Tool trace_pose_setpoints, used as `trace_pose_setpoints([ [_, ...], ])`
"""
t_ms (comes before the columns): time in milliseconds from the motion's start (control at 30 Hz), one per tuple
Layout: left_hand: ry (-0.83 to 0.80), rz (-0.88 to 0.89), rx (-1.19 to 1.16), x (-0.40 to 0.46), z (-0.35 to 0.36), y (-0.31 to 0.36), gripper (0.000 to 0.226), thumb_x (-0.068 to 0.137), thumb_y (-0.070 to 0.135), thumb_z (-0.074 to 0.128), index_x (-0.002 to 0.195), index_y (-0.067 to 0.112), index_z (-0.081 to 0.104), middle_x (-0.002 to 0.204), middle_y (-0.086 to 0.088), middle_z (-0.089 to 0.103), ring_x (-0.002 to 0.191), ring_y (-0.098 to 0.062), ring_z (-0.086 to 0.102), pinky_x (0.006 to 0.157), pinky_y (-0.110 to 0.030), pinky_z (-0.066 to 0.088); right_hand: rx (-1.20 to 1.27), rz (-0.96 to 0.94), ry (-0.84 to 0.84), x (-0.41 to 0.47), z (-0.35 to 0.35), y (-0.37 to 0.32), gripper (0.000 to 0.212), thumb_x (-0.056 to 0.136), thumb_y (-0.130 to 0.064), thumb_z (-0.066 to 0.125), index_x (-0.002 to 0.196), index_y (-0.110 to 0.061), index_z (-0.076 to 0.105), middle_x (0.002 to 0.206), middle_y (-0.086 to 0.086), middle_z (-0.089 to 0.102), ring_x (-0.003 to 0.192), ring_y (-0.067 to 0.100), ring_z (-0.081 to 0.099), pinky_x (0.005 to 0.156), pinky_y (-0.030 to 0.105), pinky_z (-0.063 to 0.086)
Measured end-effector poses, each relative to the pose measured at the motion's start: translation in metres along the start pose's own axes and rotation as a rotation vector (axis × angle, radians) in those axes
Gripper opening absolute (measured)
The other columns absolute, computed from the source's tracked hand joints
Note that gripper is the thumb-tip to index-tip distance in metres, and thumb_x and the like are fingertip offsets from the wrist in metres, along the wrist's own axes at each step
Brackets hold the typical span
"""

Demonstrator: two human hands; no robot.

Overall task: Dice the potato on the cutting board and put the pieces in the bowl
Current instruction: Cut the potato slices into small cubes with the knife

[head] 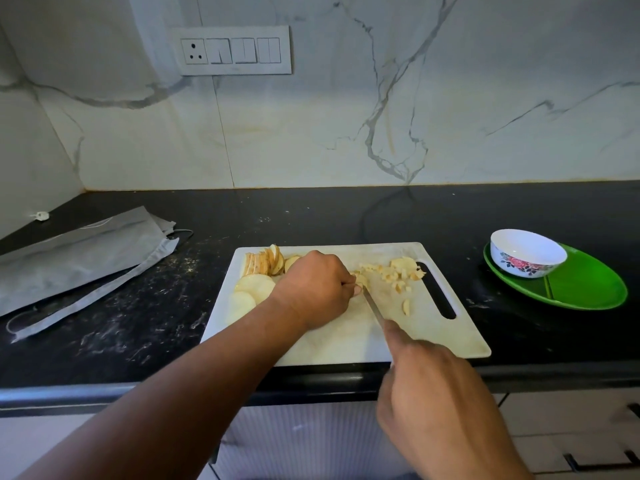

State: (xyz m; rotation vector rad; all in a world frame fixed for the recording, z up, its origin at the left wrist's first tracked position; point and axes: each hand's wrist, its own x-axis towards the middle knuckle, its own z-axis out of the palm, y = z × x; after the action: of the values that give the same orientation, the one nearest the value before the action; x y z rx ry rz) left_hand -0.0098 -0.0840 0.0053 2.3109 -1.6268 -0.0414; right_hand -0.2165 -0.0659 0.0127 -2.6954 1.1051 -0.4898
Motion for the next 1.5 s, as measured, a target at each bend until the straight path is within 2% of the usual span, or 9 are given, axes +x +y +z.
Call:
trace_pose_setpoints([
  [100, -0.038, 0.009, 0.062, -0.002, -0.003, 0.005, 0.036, 0.105, 0.044, 0.053, 0.113, 0.02, 0.079, 0.11, 0.001, 0.076, 0.095, -0.018, 0.068, 0.086, -0.039, 0.061, -0.013, 0.004, -0.027, -0.007, -0.009, 0.0, 0.065, 0.096, -0.032, 0.044, 0.155, -0.03, 0.015, 0.1, -0.008, 0.055, 0.092, 0.01, 0.056, 0.072, 0.019, 0.038],
  [267, -0.079, 0.061, 0.17, -0.004, -0.013, 0.01, 0.043, 0.1, 0.011, 0.053, 0.14, 0.024, 0.065, 0.122, -0.002, 0.07, 0.095, -0.019, 0.062, 0.077, -0.029, 0.056, -0.063, 0.025, 0.136, 0.019, -0.004, -0.004, 0.061, 0.093, -0.028, 0.046, 0.151, -0.027, 0.028, 0.087, -0.006, 0.054, 0.074, 0.011, 0.048, 0.063, 0.019, 0.036],
  [400, -0.02, -0.021, 0.053, -0.004, -0.01, 0.004, 0.034, 0.1, 0.013, 0.059, 0.127, 0.025, 0.075, 0.124, 0.008, 0.074, 0.101, -0.014, 0.067, 0.086, -0.032, 0.062, -0.022, 0.014, 0.156, 0.046, 0.011, -0.012, 0.049, 0.093, -0.024, 0.048, 0.142, -0.024, 0.043, 0.099, -0.004, 0.065, 0.083, 0.013, 0.062, 0.062, 0.02, 0.039],
  [567, 0.009, -0.063, -0.008, -0.006, -0.011, 0.004, 0.034, 0.098, 0.014, 0.058, 0.123, 0.026, 0.078, 0.122, 0.01, 0.074, 0.098, -0.013, 0.068, 0.086, -0.033, 0.063, 0.004, 0.008, 0.141, 0.049, 0.017, -0.018, 0.045, 0.091, -0.019, 0.049, 0.135, -0.024, 0.046, 0.094, -0.004, 0.063, 0.071, 0.013, 0.048, 0.062, 0.021, 0.039],
  [867, 0.033, -0.081, -0.06, -0.007, -0.007, 0.003, 0.031, 0.094, 0.015, 0.06, 0.116, 0.023, 0.08, 0.115, 0.009, 0.076, 0.094, -0.013, 0.068, 0.083, -0.032, 0.063, -0.031, 0.004, -0.009, 0.0, 0.012, -0.011, 0.068, 0.093, -0.029, 0.047, 0.154, -0.027, 0.018, 0.088, -0.006, 0.051, 0.077, 0.011, 0.051, 0.066, 0.02, 0.04],
  [967, 0.041, -0.094, -0.093, -0.008, -0.003, 0.002, 0.028, 0.096, 0.017, 0.062, 0.117, 0.024, 0.08, 0.115, 0.01, 0.075, 0.092, -0.013, 0.068, 0.083, -0.031, 0.063, -0.022, 0.003, -0.033, -0.012, 0.004, -0.009, 0.069, 0.094, -0.032, 0.048, 0.155, -0.028, 0.015, 0.097, -0.007, 0.056, 0.089, 0.01, 0.058, 0.075, 0.021, 0.046],
  [1167, 0.074, -0.162, -0.277, -0.001, -0.005, -0.006, 0.01, 0.094, 0.025, 0.075, 0.096, 0.03, 0.084, 0.093, 0.018, 0.076, 0.083, -0.001, 0.067, 0.084, -0.024, 0.061, -0.053, 0.017, 0.121, 0.007, -0.001, -0.01, 0.065, 0.092, -0.03, 0.048, 0.153, -0.026, 0.025, 0.09, -0.006, 0.053, 0.078, 0.011, 0.052, 0.067, 0.019, 0.04],
  [1300, 0.08, -0.171, -0.272, -0.001, -0.005, -0.002, 0.008, 0.092, 0.026, 0.076, 0.093, 0.029, 0.084, 0.089, 0.017, 0.076, 0.082, -0.003, 0.068, 0.083, -0.025, 0.06, -0.006, 0.027, 0.157, 0.036, 0.013, -0.017, 0.056, 0.091, -0.024, 0.051, 0.146, -0.024, 0.038, 0.1, -0.002, 0.064, 0.085, 0.016, 0.061, 0.063, 0.021, 0.04],
  [1500, 0.087, -0.193, -0.271, -0.001, -0.003, -0.003, 0.011, 0.094, 0.026, 0.073, 0.092, 0.029, 0.084, 0.088, 0.018, 0.076, 0.08, -0.003, 0.067, 0.082, -0.026, 0.062, 0.056, -0.012, 0.164, 0.047, 0.026, -0.016, 0.051, 0.09, -0.023, 0.052, 0.14, -0.028, 0.045, 0.09, -0.007, 0.063, 0.069, 0.011, 0.049, 0.061, 0.02, 0.042],
])
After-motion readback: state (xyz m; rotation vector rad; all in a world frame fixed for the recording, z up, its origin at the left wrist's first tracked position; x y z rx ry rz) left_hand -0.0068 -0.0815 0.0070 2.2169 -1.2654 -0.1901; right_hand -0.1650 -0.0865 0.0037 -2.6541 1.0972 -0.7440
